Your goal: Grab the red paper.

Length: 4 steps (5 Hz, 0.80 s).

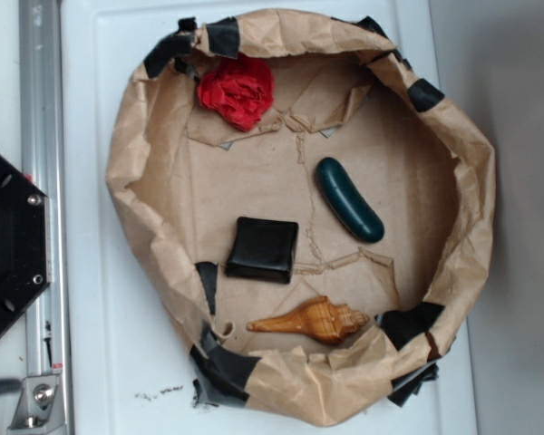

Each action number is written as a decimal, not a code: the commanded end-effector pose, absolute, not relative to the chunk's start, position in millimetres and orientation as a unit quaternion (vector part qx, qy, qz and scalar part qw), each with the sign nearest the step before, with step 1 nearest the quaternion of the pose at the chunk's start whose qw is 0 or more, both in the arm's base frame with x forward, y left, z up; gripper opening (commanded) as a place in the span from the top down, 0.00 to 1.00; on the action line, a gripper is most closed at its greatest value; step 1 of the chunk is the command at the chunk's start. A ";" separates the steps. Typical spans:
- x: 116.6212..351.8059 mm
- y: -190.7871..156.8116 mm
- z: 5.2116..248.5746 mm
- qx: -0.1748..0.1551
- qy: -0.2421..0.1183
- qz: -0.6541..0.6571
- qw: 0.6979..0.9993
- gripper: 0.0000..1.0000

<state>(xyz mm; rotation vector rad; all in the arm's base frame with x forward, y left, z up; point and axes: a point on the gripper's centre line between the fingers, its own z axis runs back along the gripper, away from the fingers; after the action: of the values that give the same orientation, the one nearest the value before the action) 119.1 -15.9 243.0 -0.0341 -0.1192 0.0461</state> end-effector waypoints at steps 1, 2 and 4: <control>119.1 -15.9 243.0 -0.017 -0.060 0.023 0.998 0.00; 169.1 1.4 220.1 -0.011 -0.163 -0.079 0.984 0.00; 257.1 21.5 171.8 0.069 -0.190 -0.191 0.961 0.00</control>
<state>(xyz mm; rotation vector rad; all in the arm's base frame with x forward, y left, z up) 250.3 18.5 153.1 0.1175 -0.3302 -0.3968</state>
